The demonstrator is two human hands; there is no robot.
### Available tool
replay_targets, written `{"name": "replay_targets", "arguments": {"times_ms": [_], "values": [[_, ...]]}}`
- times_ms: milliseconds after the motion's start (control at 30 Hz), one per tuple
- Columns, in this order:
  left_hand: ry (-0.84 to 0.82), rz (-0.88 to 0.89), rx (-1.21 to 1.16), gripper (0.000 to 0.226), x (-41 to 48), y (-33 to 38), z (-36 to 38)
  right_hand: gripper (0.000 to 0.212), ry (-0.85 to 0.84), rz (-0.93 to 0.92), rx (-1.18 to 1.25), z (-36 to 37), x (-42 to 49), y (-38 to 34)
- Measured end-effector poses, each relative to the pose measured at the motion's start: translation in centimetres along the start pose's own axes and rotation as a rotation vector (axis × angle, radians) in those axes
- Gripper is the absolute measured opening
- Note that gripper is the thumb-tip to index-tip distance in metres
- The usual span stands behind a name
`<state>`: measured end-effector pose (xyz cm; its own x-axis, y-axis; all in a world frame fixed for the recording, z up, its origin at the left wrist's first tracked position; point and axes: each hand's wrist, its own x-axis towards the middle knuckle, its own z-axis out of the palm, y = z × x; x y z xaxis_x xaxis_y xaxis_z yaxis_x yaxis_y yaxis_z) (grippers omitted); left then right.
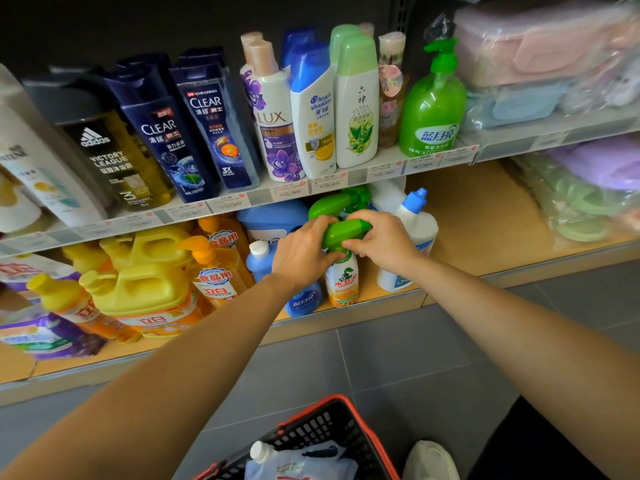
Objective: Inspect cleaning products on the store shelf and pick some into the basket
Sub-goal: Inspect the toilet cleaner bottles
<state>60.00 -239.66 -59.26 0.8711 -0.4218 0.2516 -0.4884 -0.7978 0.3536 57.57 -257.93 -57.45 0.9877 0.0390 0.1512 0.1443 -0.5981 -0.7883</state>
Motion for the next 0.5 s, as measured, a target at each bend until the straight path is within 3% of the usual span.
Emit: {"name": "replay_targets", "arguments": {"times_ms": [100,233,333,400,500], "values": [[0.007,0.039,0.056,0.064,-0.5,0.2,0.0,0.051,0.025,-0.041,-0.101,-1.2,-0.6,-0.6],[0.031,0.068,0.039,0.069,-1.1,0.1,0.1,0.027,0.373,-0.161,-0.222,-4.2,-1.8,-0.7],[0.033,0.071,0.04,0.077,-1.6,0.4,-0.1,0.038,0.549,0.002,-0.204,-6.3,-1.3,0.3],[0.053,0.067,0.049,0.079,-2.2,0.8,-0.4,0.048,0.458,0.189,-0.177,-6.8,-0.5,1.1],[0.132,0.079,-0.005,0.072,-3.4,1.7,-1.3,0.035,0.267,0.261,-0.078,-6.8,0.3,1.8]]}}
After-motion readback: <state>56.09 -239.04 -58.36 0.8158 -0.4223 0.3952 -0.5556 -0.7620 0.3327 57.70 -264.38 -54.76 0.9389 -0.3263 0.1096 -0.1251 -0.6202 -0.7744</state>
